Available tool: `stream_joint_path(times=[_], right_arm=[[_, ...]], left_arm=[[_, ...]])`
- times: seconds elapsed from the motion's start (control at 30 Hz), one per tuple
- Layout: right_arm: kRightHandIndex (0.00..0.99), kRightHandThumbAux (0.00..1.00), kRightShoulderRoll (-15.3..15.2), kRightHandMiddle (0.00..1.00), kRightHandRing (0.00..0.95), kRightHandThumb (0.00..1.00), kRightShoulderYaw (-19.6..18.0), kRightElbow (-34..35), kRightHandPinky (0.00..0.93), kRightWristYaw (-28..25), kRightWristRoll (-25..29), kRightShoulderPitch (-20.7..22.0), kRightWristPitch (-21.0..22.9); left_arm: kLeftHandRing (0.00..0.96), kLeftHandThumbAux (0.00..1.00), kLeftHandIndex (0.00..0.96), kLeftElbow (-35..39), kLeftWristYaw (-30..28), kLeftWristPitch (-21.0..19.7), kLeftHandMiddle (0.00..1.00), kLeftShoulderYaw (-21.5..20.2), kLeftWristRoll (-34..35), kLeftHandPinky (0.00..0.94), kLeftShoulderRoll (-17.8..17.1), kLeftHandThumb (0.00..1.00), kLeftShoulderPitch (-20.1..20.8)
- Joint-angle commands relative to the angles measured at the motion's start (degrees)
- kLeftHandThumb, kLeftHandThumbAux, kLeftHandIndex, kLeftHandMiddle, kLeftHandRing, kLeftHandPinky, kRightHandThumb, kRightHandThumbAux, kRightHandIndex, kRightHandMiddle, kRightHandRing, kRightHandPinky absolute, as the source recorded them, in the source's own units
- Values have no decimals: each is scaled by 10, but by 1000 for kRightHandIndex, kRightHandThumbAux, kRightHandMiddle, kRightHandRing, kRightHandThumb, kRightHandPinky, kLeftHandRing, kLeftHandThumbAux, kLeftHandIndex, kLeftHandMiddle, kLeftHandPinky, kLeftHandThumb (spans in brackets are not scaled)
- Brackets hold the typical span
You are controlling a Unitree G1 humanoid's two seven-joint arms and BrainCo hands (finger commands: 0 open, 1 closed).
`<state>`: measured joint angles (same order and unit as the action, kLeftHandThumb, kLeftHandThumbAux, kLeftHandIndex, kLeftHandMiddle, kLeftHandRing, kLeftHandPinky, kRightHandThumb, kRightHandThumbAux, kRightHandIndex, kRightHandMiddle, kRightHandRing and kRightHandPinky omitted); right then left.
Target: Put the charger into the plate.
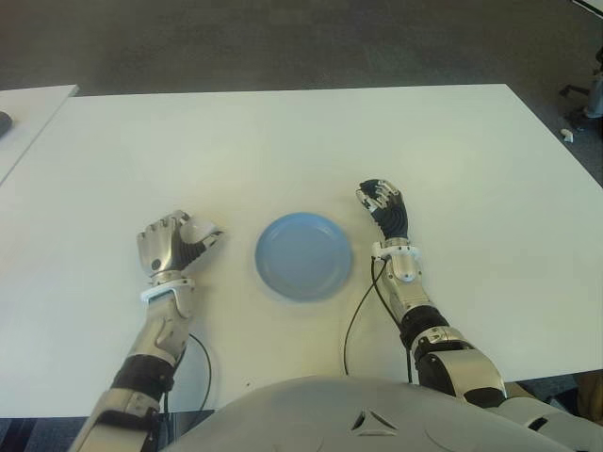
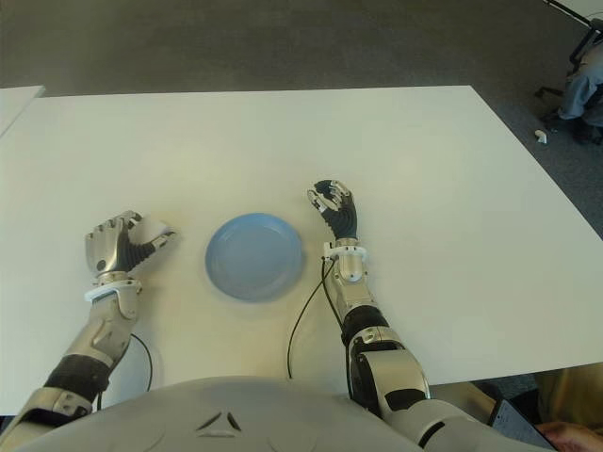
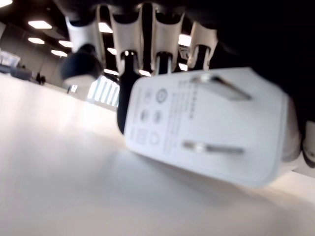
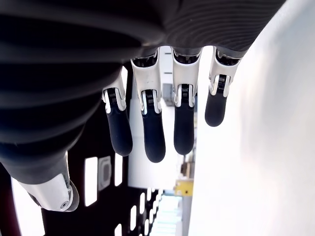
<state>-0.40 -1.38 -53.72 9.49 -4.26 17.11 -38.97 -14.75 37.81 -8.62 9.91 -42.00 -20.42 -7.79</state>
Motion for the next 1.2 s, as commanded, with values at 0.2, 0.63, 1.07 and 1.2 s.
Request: stream_joint_path(times=[0.2,0.63,1.07,1.2], right_arm=[[357,613,8,389,316,0,-12,-90,242,-5,7,-86,44],[352,616,12,397,334,0,-18,-91,270,-17,6,-83,36],[348,605,15,390,322,0,-12,-82,273,15,-12,-88,39],[347,606,15,389,322,0,-10,-79,275,21,-12,-91,36]], left_arm=[[855,695,444,135,-80,-15,865,-7,11,859,16,752,-8],[864,694,444,182,-116,29,867,25,3,867,33,753,19],[858,694,444,202,-145,95,859,89,-11,869,34,752,-2],[858,694,444,195,-146,119,857,96,-10,868,28,752,0]])
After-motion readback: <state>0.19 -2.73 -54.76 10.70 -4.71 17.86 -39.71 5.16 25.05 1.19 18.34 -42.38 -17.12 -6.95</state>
